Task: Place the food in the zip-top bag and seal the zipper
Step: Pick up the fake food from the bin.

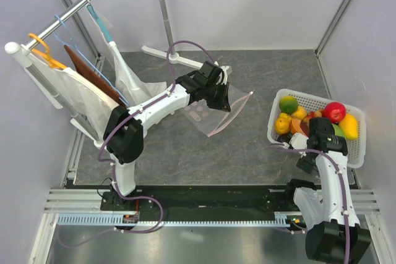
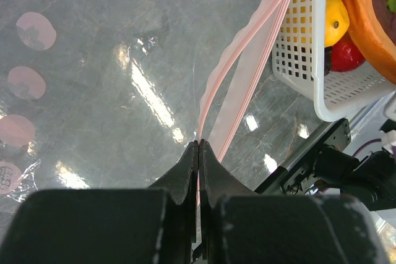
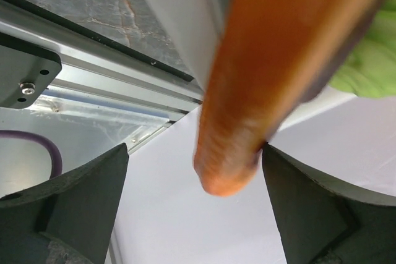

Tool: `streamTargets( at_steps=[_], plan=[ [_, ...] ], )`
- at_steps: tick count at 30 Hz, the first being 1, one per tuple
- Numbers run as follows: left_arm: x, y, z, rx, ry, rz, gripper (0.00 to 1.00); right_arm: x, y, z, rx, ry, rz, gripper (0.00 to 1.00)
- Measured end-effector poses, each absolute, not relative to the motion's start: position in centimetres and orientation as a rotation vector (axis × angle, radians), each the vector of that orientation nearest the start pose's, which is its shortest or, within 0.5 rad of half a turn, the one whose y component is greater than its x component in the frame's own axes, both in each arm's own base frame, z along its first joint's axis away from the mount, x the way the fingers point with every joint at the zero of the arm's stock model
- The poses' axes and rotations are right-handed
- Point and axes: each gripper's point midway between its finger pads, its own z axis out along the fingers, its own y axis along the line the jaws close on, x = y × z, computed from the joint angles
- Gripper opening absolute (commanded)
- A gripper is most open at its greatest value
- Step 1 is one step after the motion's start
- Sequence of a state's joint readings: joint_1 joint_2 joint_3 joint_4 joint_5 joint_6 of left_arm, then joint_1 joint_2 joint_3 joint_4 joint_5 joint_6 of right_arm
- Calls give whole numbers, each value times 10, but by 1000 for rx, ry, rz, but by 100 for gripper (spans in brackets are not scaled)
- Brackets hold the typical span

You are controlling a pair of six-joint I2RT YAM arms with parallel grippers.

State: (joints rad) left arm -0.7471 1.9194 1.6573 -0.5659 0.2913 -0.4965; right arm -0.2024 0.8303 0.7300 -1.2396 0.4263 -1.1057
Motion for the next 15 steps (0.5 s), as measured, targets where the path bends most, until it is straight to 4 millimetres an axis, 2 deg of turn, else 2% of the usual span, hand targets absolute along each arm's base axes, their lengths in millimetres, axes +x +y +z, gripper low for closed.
streamTargets(
  at_steps=[3, 6, 7, 9, 10, 12, 13, 15],
  plan=[
    [316, -387, 157, 465, 2521, -886, 2, 97, -132, 119, -1323, 2835, -790, 93],
    [316, -388, 157, 466, 2521, -886, 2, 102, -134, 120, -1322, 2804, -827, 84],
    [316, -387, 157, 466, 2521, -886, 2, 102, -134, 120, -1321, 2800, -832, 77],
    [316, -388, 157, 466, 2521, -887, 2, 105, -136, 121, -1322, 2790, -845, 70],
    [316, -387, 157, 466, 2521, -887, 2, 106, -136, 121, -1320, 2786, -854, 62],
    [316, -387, 157, 466, 2521, -888, 2, 108, -138, 123, -1315, 2778, -869, 53],
    [316, -387, 157, 465, 2521, -889, 2, 110, -138, 126, -1308, 2772, -879, 45],
    [317, -387, 157, 464, 2521, -889, 2, 114, -139, 132, -1297, 2757, -888, 39]
  ],
)
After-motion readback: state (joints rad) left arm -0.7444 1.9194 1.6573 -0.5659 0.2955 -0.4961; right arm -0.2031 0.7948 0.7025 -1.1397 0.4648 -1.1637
